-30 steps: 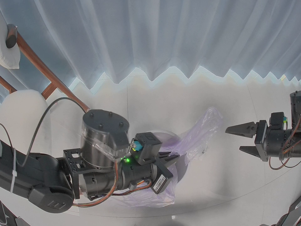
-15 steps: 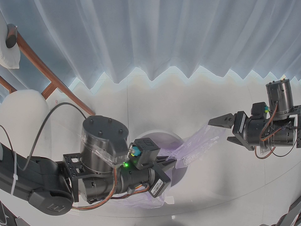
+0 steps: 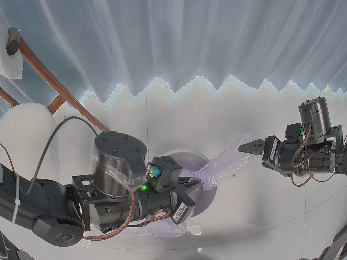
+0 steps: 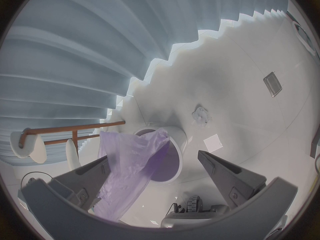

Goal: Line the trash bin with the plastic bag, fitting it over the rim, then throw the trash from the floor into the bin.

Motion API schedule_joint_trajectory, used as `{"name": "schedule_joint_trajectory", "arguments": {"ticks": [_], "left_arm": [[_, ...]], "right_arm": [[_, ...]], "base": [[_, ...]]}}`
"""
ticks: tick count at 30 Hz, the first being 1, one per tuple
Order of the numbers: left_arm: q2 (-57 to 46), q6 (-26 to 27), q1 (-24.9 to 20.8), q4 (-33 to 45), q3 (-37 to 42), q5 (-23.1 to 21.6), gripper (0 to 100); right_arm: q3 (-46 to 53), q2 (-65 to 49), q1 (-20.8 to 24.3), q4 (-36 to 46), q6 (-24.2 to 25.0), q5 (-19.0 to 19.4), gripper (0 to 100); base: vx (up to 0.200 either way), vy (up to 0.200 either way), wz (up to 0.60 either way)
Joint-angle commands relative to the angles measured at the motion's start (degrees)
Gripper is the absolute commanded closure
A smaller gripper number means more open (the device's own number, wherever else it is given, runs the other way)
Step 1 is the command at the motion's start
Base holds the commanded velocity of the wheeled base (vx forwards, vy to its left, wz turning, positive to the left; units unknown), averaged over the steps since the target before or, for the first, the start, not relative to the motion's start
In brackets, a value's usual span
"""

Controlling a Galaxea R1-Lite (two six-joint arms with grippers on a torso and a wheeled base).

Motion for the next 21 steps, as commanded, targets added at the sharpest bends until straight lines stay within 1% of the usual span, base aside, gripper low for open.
{"name": "schedule_joint_trajectory", "arguments": {"ticks": [1, 6, 10, 13, 14, 21], "left_arm": [[-0.10, -0.07, 0.10, 0.05, -0.36, 0.00, 100], [-0.19, -0.07, 0.19, -0.03, 0.08, 0.00, 100], [-0.54, -0.07, 0.10, 0.05, -0.10, -0.09, 100], [-0.80, -0.07, 0.10, 0.14, 0.26, -0.09, 100], [-0.80, -0.07, 0.10, 0.14, 0.26, -0.17, 100], [-1.33, -0.16, -0.16, -0.03, 0.70, -0.35, 100]], "right_arm": [[0.33, 0.31, 1.21, -0.04, 0.02, 0.00, 0], [-0.38, 3.12, 1.56, -0.57, -0.15, -0.09, 0], [-0.55, 4.09, 1.56, -2.24, -3.40, -0.79, 0], [-0.55, 4.97, 1.47, -2.77, -4.02, -1.58, 0], [-0.73, 5.14, 1.39, -2.85, -3.93, -1.67, 100], [-0.99, 4.44, 1.65, -3.03, -4.37, -1.85, 100]], "base": [[0.000, 0.000, 0.00], [0.000, 0.000, 0.00], [0.000, 0.000, 0.00], [0.000, 0.000, 0.00], [0.000, 0.000, 0.00], [0.000, 0.000, 0.00]]}}
